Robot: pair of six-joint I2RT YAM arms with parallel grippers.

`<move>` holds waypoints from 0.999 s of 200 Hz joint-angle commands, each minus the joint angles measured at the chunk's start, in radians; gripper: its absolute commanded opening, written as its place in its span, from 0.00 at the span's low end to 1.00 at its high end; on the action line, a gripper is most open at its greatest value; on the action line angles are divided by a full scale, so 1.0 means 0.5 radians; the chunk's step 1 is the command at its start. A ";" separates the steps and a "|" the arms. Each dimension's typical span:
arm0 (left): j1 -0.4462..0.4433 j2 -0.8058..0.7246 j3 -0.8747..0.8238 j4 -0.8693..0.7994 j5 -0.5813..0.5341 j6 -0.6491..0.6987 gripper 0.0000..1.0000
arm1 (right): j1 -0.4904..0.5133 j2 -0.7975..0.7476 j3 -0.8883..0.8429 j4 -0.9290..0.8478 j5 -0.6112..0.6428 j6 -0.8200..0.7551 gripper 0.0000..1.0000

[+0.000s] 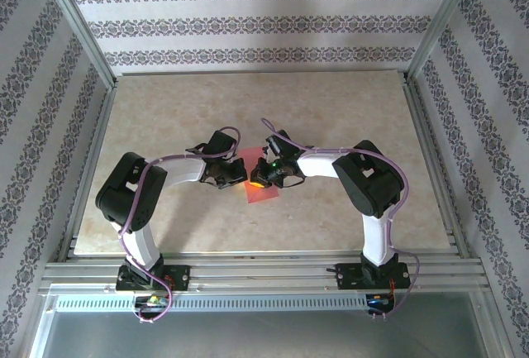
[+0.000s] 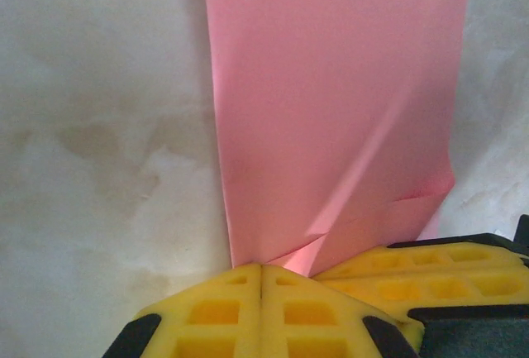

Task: Fold a paper plane with a square sheet of paper (pick it up from the middle)
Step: Fold the triangle a second time at the center of the table.

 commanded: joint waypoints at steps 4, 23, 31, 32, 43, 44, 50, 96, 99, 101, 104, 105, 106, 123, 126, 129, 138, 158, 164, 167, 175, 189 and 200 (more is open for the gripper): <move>-0.016 0.087 0.028 -0.186 -0.077 0.080 0.00 | -0.025 -0.052 -0.021 -0.030 -0.008 -0.036 0.00; -0.019 0.105 0.045 -0.260 -0.119 0.110 0.00 | -0.049 -0.137 -0.045 0.006 -0.018 -0.073 0.00; -0.018 0.109 0.051 -0.279 -0.129 0.122 0.00 | -0.062 -0.170 -0.065 0.011 -0.006 -0.092 0.00; -0.018 0.111 0.052 -0.280 -0.130 0.122 0.00 | -0.064 -0.173 -0.068 0.012 -0.004 -0.096 0.00; -0.019 0.115 0.051 -0.287 -0.137 0.129 0.00 | -0.079 -0.197 -0.101 0.014 0.015 -0.131 0.00; -0.017 0.117 0.050 -0.287 -0.137 0.129 0.00 | -0.080 -0.197 -0.104 0.014 0.017 -0.133 0.00; -0.019 0.120 0.050 -0.290 -0.138 0.132 0.00 | -0.086 -0.198 -0.116 0.010 0.029 -0.147 0.01; -0.018 0.137 0.075 -0.300 -0.139 0.138 0.00 | -0.100 -0.118 -0.179 0.018 0.051 -0.171 0.00; -0.019 0.138 0.075 -0.300 -0.138 0.138 0.00 | -0.100 -0.116 -0.180 0.017 0.058 -0.172 0.00; -0.018 0.137 0.076 -0.300 -0.139 0.138 0.00 | -0.102 -0.115 -0.179 0.017 0.061 -0.173 0.00; -0.018 0.138 0.076 -0.302 -0.139 0.138 0.00 | -0.103 -0.114 -0.181 0.017 0.066 -0.174 0.00; -0.019 0.137 0.076 -0.302 -0.140 0.138 0.00 | -0.103 -0.113 -0.183 0.017 0.067 -0.175 0.00; -0.019 0.137 0.076 -0.302 -0.140 0.138 0.00 | -0.103 -0.112 -0.182 0.017 0.070 -0.175 0.00; -0.019 0.142 0.084 -0.315 -0.145 0.141 0.00 | -0.109 -0.102 -0.194 0.002 0.118 -0.171 0.00; -0.019 0.141 0.083 -0.315 -0.147 0.141 0.00 | -0.109 -0.097 -0.196 -0.003 0.127 -0.168 0.00; -0.018 0.143 0.084 -0.318 -0.148 0.142 0.00 | -0.111 -0.092 -0.199 -0.009 0.136 -0.165 0.00; -0.018 0.138 0.087 -0.321 -0.149 0.146 0.00 | -0.115 -0.079 -0.218 -0.012 0.155 -0.149 0.00; -0.016 0.136 0.099 -0.332 -0.162 0.153 0.00 | -0.120 -0.038 -0.256 -0.006 0.183 -0.098 0.00; -0.019 0.137 0.104 -0.334 -0.159 0.156 0.00 | -0.118 -0.029 -0.264 -0.005 0.192 -0.088 0.00; -0.018 0.137 0.109 -0.333 -0.159 0.157 0.00 | -0.118 -0.024 -0.270 -0.007 0.200 -0.084 0.00; -0.016 0.133 0.120 -0.339 -0.152 0.162 0.00 | -0.115 -0.014 -0.282 -0.005 0.212 -0.072 0.00; -0.019 0.121 0.148 -0.347 -0.147 0.175 0.00 | -0.115 -0.004 -0.298 -0.007 0.238 -0.048 0.00; -0.016 0.105 0.180 -0.354 -0.130 0.184 0.00 | -0.112 -0.004 -0.307 -0.012 0.257 -0.035 0.00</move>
